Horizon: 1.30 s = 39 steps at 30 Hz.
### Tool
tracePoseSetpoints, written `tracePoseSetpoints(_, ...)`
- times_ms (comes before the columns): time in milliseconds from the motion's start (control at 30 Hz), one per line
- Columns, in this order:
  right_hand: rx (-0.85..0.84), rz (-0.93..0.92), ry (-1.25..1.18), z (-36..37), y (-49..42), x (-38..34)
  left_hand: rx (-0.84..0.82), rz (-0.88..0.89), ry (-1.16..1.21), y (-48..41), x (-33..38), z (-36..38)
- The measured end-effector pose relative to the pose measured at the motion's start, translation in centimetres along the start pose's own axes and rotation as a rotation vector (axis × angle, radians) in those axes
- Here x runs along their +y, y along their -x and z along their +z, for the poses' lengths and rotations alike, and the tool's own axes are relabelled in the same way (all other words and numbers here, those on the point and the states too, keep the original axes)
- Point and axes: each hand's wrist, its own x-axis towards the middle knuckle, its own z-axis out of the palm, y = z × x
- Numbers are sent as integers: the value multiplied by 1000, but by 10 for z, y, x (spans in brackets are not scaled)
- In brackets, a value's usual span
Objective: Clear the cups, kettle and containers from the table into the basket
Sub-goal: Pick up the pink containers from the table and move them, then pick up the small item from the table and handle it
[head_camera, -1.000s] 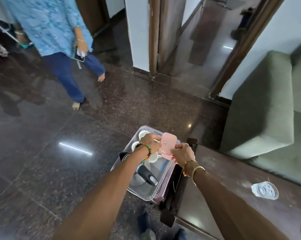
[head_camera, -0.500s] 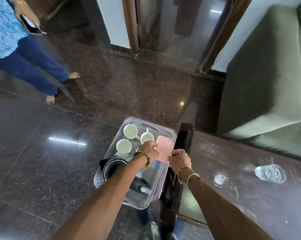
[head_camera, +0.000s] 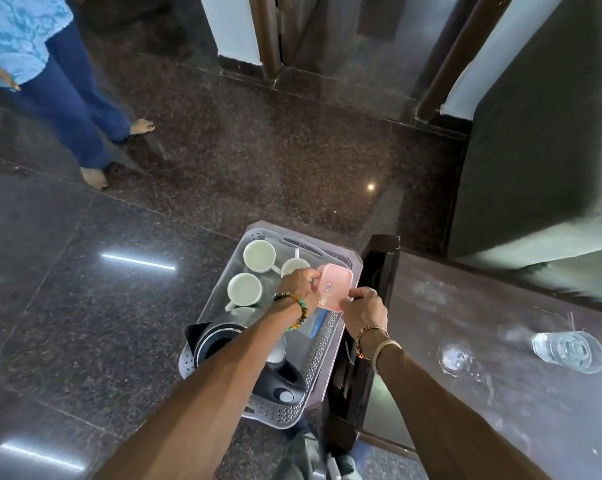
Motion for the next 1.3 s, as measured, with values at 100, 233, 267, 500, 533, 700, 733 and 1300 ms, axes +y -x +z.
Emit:
tracePoseSetpoints(100, -14, -5, -1, 0, 0, 3, -9, -32, 21, -4, -2, 3)
tracePoseSetpoints(233, -35, -3, 7, -3, -4, 1, -5, -25, -5, -8, -2, 6)
tracePoseSetpoints(267, -42, -2, 17, -3, -4, 1, -1, -20, -26, -8, -1, 6)
tracePoseSetpoints(500, -77, -73, 102, -26, 15, 2, 71, -4, -129, 22, 5, -7)
tracePoseSetpoints(533, -77, -81, 110, -32, 19, 4, 85, 5, -141, 29, 6, -10)
tracePoseSetpoints(700, -83, -175, 163, -74, 53, 11, 156, 82, -180, 75, 29, -28)
tracePoseSetpoints(733, -80, -213, 198, -85, 61, 11, 172, 113, -190, 86, 38, -32)
tracePoseSetpoints(1300, 679, -796, 563, -286, 200, 25, 773, 1013, -624, 239, 203, -84)
